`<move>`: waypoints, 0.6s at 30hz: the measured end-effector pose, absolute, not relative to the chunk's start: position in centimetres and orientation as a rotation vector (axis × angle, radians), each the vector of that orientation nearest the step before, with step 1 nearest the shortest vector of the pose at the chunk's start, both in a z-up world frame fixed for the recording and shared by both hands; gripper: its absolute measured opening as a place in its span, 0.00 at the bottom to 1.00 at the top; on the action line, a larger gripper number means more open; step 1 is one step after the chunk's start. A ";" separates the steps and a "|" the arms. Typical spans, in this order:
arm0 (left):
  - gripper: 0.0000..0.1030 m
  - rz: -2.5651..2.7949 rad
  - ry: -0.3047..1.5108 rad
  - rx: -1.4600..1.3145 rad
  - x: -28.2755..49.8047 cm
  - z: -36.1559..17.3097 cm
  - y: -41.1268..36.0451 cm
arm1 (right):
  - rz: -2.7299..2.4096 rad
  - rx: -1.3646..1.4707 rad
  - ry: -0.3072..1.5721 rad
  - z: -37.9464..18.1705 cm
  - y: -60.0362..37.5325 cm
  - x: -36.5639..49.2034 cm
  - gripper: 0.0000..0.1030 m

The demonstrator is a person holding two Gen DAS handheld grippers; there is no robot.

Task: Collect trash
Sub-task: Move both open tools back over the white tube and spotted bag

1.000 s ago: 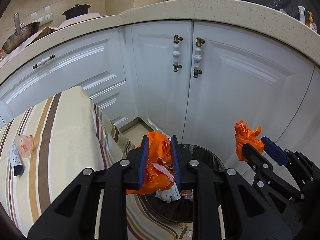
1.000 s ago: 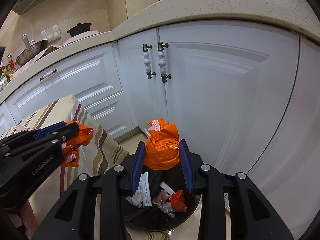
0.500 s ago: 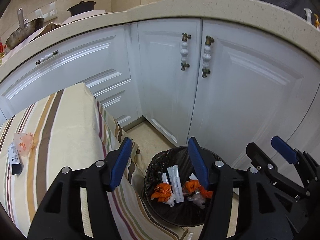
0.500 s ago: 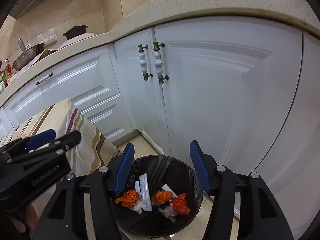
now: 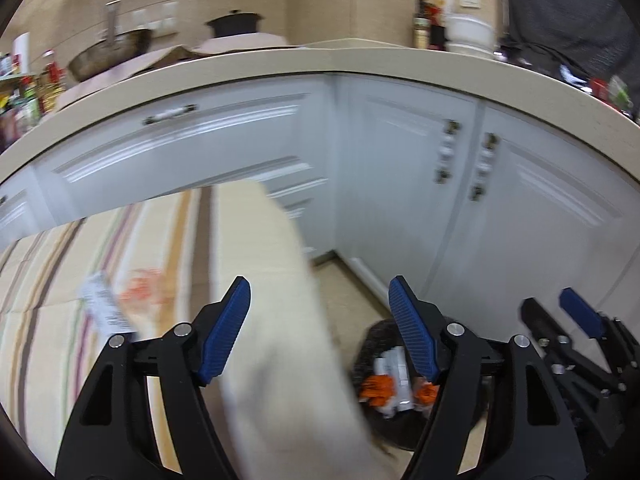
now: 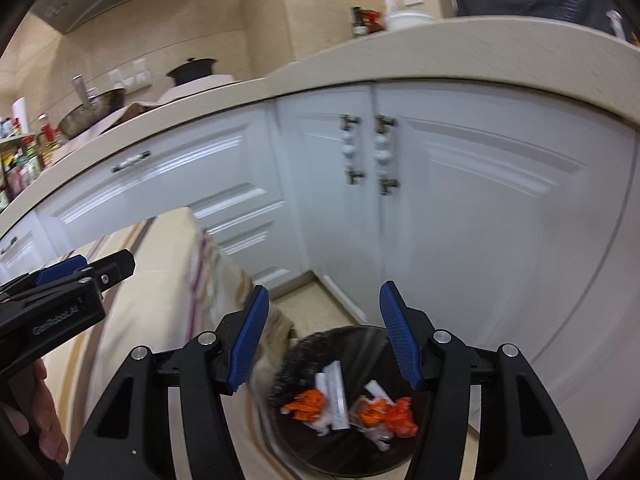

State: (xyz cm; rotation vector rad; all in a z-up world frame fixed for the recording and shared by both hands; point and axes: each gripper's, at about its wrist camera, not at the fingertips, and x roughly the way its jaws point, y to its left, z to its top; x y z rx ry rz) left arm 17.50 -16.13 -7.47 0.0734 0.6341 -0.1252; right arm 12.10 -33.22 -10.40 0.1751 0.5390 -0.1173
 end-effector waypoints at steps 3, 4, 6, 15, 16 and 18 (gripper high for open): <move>0.71 -0.039 0.642 0.063 18.1 -7.7 -13.1 | -0.076 0.161 0.541 -10.2 -31.0 12.5 0.55; 0.73 -0.001 0.649 0.052 18.3 -7.8 -11.7 | -0.067 0.158 0.543 -10.2 -30.4 12.6 0.55; 0.74 0.051 0.653 0.028 18.3 -7.8 -9.6 | -0.045 0.150 0.545 -10.1 -29.2 12.8 0.55; 0.74 0.206 0.676 -0.035 17.5 -8.5 -1.3 | 0.035 0.121 0.564 -10.0 -24.4 14.0 0.55; 0.74 0.214 0.680 -0.038 17.4 -8.7 -0.7 | 0.044 0.116 0.567 -10.0 -23.8 14.3 0.55; 0.74 0.228 0.685 -0.047 17.5 -8.9 0.4 | 0.058 0.112 0.571 -10.0 -22.9 14.7 0.55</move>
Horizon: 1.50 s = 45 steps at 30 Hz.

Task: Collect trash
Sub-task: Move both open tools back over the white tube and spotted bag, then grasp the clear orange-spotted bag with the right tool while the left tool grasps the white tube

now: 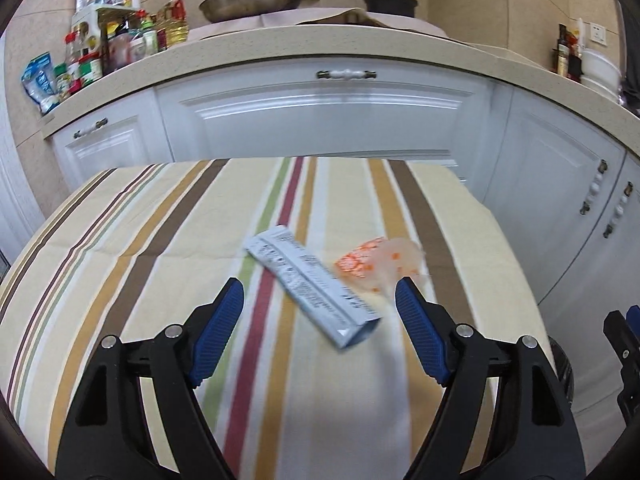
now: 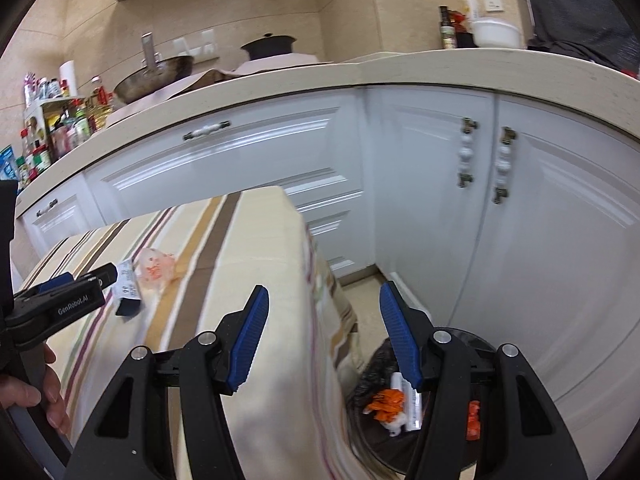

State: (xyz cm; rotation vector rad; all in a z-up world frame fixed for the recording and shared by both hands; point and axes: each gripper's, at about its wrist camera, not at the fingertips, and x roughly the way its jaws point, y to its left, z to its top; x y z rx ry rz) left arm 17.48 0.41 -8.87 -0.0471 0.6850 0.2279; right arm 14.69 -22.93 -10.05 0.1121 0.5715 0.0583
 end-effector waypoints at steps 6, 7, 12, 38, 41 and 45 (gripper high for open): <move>0.74 0.236 0.689 -0.082 17.3 -9.0 2.5 | 0.050 0.001 0.588 -9.6 -20.2 16.0 0.55; 0.75 0.234 0.690 -0.085 17.4 -9.0 2.5 | 0.068 0.044 0.585 -9.3 -20.4 16.3 0.56; 0.76 0.223 0.693 -0.095 17.9 -9.3 2.6 | 0.065 0.064 0.601 -9.2 -19.5 17.7 0.56; 0.63 0.161 0.796 -0.174 19.8 -11.4 6.2 | 0.176 0.039 0.652 -10.1 -13.2 19.5 0.59; 0.42 0.144 0.811 -0.185 20.3 -11.6 6.5 | 0.197 0.029 0.654 -10.0 -12.0 19.9 0.59; 0.28 0.127 0.805 -0.185 20.0 -11.5 7.6 | 0.232 0.019 0.665 -10.1 -10.3 20.7 0.64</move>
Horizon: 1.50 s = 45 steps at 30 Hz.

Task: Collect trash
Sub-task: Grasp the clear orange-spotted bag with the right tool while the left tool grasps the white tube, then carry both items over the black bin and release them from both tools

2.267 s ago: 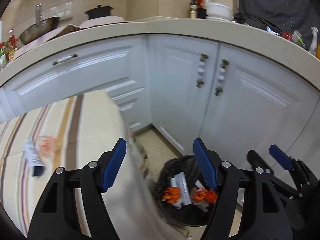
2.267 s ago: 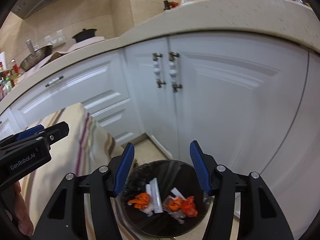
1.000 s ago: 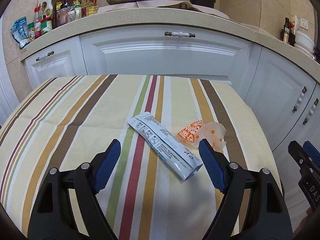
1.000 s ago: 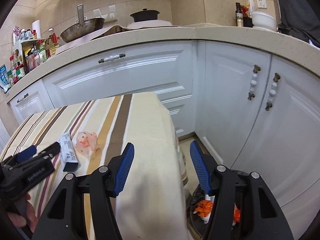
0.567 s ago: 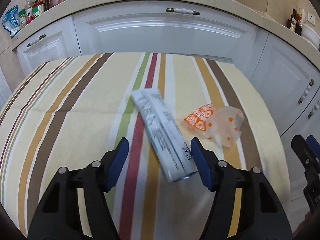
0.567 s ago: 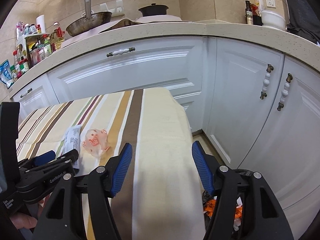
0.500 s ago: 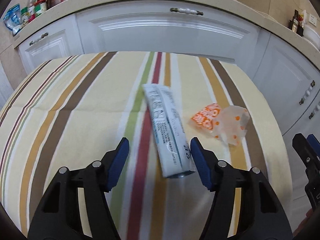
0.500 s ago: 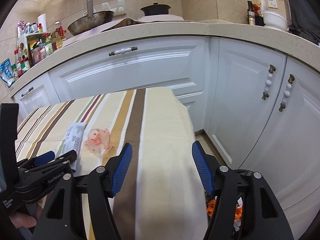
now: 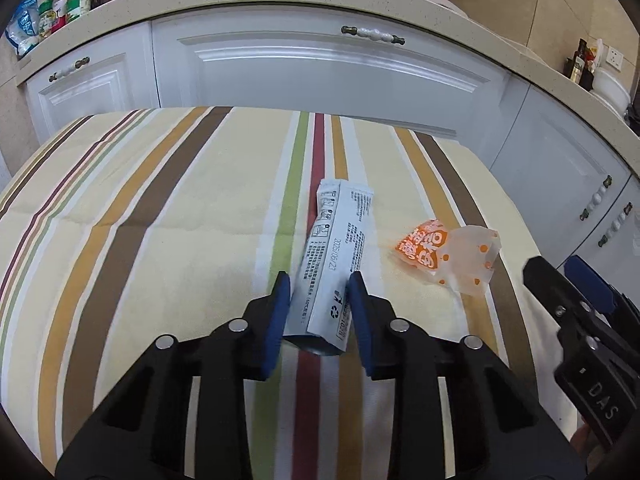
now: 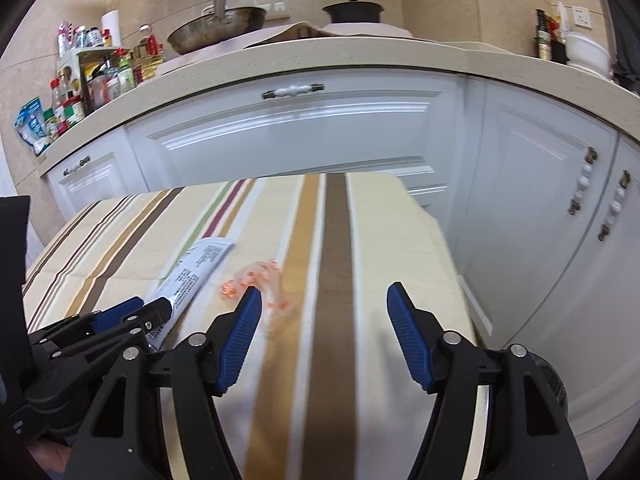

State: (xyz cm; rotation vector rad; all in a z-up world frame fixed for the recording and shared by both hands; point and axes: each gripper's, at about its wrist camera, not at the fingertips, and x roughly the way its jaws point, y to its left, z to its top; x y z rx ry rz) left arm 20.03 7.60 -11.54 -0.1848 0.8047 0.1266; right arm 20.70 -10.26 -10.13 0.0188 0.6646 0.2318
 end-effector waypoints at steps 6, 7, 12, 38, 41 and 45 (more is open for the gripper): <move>0.21 0.158 0.764 -0.176 19.2 -10.7 9.8 | 0.275 -0.001 0.703 -10.7 -7.8 22.4 0.68; 0.21 0.161 0.764 -0.178 19.2 -10.7 10.1 | 0.276 -0.006 0.706 -10.7 -7.5 22.7 0.68; 0.19 0.168 0.771 -0.201 18.9 -10.9 11.3 | 0.272 -0.034 0.734 -11.0 -6.2 23.6 0.67; 0.12 0.127 0.710 -0.178 14.3 -9.8 9.6 | 0.206 -0.024 0.654 -9.3 -10.0 16.6 0.17; 0.12 0.116 0.698 -0.162 13.3 -9.4 8.6 | 0.182 -0.017 0.642 -9.1 -11.1 15.5 0.17; 0.12 0.086 0.690 -0.144 12.3 -9.0 6.9 | 0.150 -0.009 0.631 -8.9 -12.6 14.2 0.17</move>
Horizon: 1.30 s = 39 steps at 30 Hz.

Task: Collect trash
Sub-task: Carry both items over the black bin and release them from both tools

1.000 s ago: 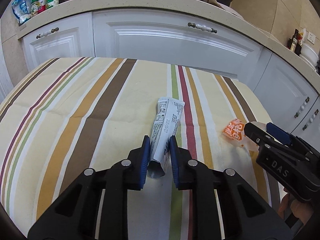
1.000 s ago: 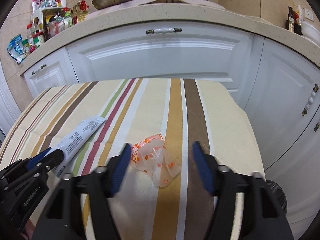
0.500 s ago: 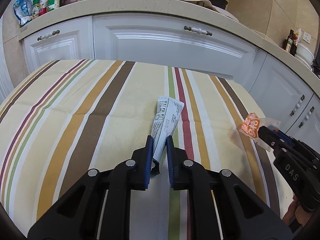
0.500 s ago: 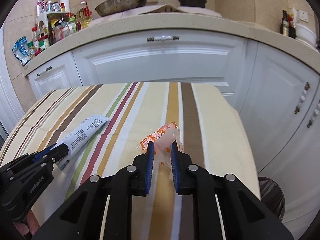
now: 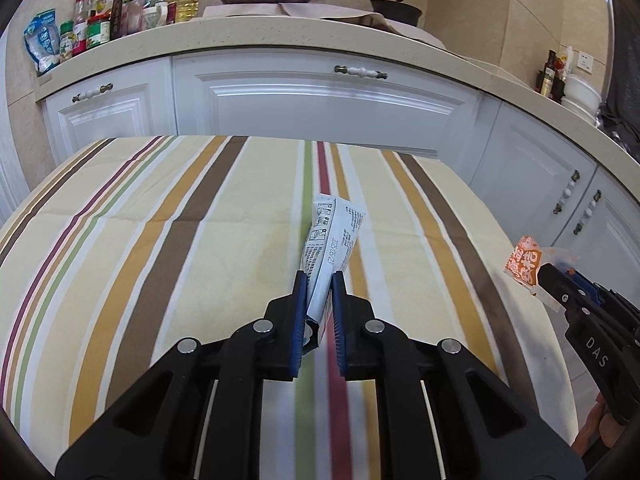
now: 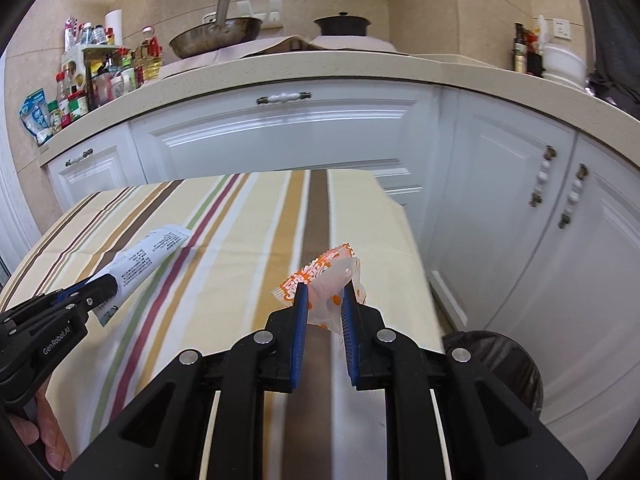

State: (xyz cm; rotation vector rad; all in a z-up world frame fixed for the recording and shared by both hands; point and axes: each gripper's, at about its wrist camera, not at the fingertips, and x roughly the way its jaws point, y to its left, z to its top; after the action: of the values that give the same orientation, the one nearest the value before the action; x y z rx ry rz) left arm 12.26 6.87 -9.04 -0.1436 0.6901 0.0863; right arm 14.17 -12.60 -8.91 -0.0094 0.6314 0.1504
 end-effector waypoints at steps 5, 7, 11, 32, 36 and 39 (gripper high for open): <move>0.12 0.026 0.685 -0.101 11.5 -8.8 3.4 | 0.106 0.005 0.619 -8.9 -14.9 12.7 0.17; 0.12 -0.006 0.680 -0.078 11.2 -8.6 1.5 | 0.085 0.016 0.614 -8.9 -16.1 12.2 0.17; 0.12 -0.063 0.670 -0.046 10.9 -8.2 -1.9 | 0.036 0.046 0.605 -8.8 -19.1 11.1 0.17; 0.12 -0.299 0.643 0.080 11.1 -9.2 -18.8 | -0.249 0.125 0.568 -10.4 -33.5 7.1 0.17; 0.12 -0.309 0.660 0.091 11.9 -10.1 -20.4 | -0.261 0.133 0.576 -11.5 -34.6 7.5 0.17; 0.12 -0.311 0.670 0.099 12.5 -10.7 -21.3 | -0.265 0.138 0.578 -12.1 -35.2 8.1 0.17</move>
State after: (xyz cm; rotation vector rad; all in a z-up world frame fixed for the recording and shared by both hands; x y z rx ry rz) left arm 12.53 -21.25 -10.69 0.0991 0.6698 -0.3106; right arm 8.07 -35.17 -12.07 0.1385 0.5784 -0.2651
